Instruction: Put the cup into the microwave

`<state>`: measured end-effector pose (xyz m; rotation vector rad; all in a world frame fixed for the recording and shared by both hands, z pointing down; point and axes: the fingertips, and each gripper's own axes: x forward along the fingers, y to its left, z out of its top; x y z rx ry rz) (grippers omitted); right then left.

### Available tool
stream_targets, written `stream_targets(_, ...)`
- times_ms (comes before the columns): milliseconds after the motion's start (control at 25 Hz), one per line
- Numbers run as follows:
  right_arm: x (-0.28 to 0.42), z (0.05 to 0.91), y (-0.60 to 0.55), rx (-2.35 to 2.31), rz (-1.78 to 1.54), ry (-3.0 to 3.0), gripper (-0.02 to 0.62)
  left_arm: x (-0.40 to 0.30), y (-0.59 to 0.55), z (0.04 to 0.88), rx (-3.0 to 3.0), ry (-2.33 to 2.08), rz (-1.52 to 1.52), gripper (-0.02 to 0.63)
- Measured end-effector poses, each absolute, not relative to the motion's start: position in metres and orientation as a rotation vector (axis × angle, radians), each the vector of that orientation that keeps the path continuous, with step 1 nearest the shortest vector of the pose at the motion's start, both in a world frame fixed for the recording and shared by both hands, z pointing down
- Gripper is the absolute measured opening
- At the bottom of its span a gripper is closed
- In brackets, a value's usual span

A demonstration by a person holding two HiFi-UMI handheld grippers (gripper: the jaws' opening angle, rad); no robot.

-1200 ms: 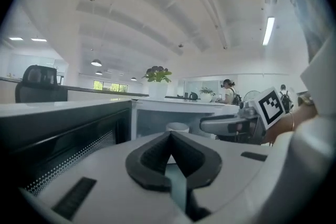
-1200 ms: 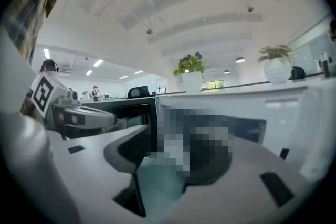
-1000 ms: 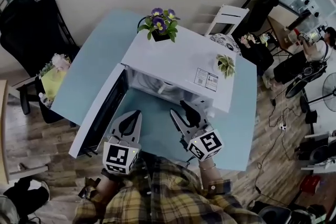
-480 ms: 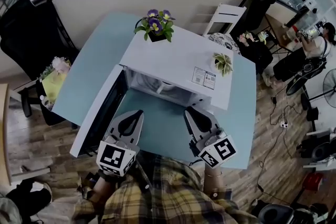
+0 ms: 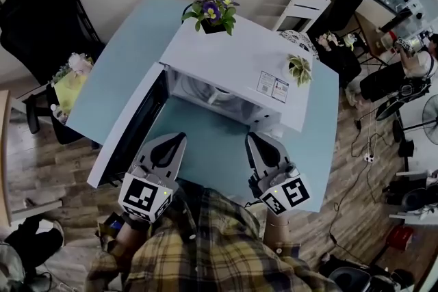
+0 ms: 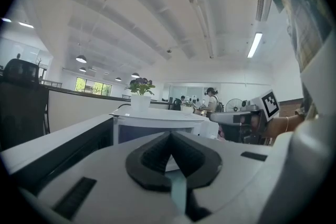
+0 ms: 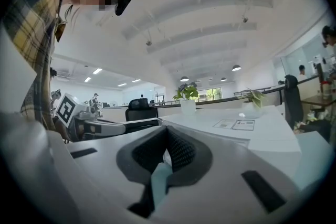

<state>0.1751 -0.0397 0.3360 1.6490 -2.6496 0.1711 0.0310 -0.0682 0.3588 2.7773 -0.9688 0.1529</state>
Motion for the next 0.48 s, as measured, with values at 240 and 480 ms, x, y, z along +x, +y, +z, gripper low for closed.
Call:
stream_targets(240,0.1801,0.3415,-0.0359,1.665,0.201,-2.635,0.003,0.0286,-0.0635,0.3665,2.761,-0.978,0.187,-0.008)
stream_targets(480,0.1783,0.3429,-0.0362,1.662,0.202,-2.651,0.003,0.0277,-0.0623,0.3688,2.749,-0.993,0.195,-0.008)
